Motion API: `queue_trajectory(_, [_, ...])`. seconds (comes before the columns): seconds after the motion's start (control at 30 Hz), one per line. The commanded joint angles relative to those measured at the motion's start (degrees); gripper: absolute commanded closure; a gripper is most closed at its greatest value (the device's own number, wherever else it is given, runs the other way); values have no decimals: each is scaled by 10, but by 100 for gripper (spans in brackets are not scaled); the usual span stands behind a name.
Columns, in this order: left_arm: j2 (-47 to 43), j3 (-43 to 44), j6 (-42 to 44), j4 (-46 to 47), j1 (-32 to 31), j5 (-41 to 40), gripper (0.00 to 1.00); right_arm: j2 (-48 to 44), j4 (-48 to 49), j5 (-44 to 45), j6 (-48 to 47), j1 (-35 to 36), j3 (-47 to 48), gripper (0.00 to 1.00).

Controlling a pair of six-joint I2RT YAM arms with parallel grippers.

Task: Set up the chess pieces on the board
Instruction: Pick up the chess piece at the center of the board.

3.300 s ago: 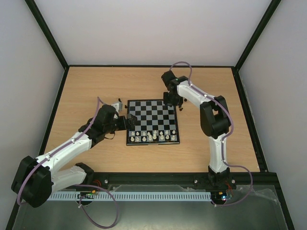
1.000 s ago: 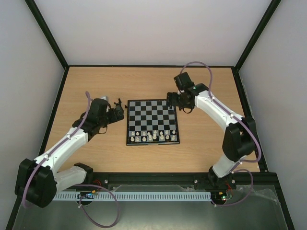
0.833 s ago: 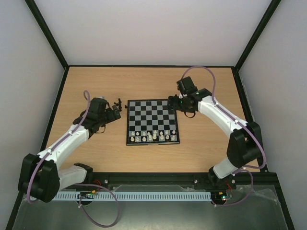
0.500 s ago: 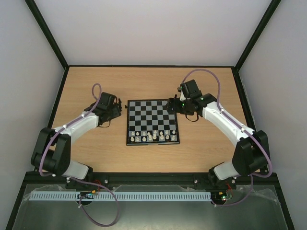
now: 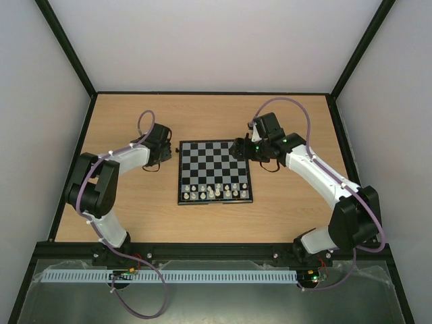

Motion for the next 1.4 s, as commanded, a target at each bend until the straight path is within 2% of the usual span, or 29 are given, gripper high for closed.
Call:
queue_trajectory(0.0, [10,8,5,3,5,-23,69,-11,0,-12,2,4,-9,9])
queue_trajectory(0.4, [51,17,15,24,18,-14,69,-3,0,-10,1,5,-6,10])
queue_trajectory(0.9, [36,20,24,9,22,-10,93,0,1,-5,1,5,-8,11])
queue_trajectory(1.17, [-45,46,33,-58,-28,-19,92,1,1,-3,0,5,-6,11])
queue_trajectory(1.37, [-69,87,39,-91,-73,4,92,1,-5,11,-1,4,0,11])
